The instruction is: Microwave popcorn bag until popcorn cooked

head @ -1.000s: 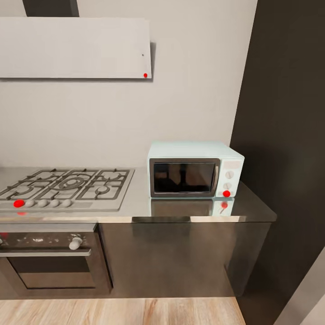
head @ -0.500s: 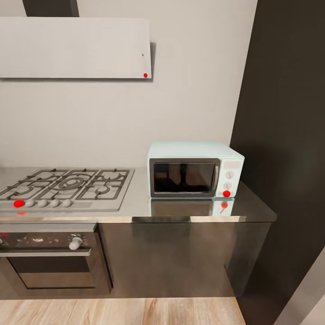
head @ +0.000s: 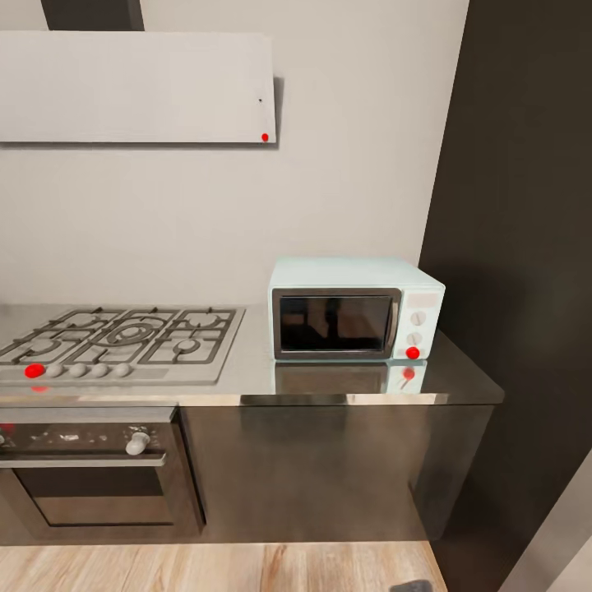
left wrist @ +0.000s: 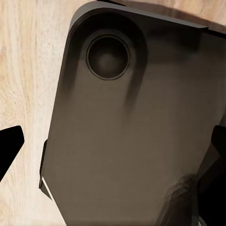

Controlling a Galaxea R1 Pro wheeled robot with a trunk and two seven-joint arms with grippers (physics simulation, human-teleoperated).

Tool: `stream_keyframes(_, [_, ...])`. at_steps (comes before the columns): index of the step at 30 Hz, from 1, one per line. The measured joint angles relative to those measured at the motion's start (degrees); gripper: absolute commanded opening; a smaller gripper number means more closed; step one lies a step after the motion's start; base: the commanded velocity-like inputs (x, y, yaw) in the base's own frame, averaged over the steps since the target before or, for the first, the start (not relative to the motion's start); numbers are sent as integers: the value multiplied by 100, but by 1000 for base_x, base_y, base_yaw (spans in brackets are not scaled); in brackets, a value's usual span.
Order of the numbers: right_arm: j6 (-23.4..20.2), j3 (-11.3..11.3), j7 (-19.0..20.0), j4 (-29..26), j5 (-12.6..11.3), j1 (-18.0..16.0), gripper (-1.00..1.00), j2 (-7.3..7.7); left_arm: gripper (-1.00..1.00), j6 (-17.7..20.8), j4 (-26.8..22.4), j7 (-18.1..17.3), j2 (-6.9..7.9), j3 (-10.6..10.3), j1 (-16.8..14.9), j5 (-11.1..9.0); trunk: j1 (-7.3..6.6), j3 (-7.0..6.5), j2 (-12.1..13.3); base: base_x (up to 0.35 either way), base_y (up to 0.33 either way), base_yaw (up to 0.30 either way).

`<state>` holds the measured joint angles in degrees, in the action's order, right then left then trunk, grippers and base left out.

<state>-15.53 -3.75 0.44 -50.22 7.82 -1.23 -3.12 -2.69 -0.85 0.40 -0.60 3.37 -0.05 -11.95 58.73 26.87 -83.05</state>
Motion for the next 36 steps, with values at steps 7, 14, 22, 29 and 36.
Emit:
stream_keyframes(7, [-2085, -7, -21, -2668, 21, -94, 100, -496, 100, 0, 0, 0, 0, 0, 1, 0, 0, 0, 0, 0, 0, 0])
stream_keyframes(14, [-3006, 3, -27, -3228, 38, -1199, 100, -616, 100, 0, 0, 0, 0, 0, 0, 4, 0, 0, 0, 0, 0, 0])
stream_keyframes(22, [-3499, 112, -641, -3257, 40, -2750, 100, -608, 100, 0, 0, 0, 0, 0, 0, 0, 0, 0, 1, 0, 0, 0])
stream_keyframes(29, [-3502, 272, -1092, -3225, -5, -3592, 100, -562, 100, 1, -1, 0, -5, -7, -3, 5, 0, 0, 0, 0, 0, 0])
stream_keyframes(36, [-3210, 662, -747, -2660, -295, -4198, 100, 74, 100, 0, -1, 0, -2, -10, 2, 10, 0, 0, 0, 0, 0, 0])
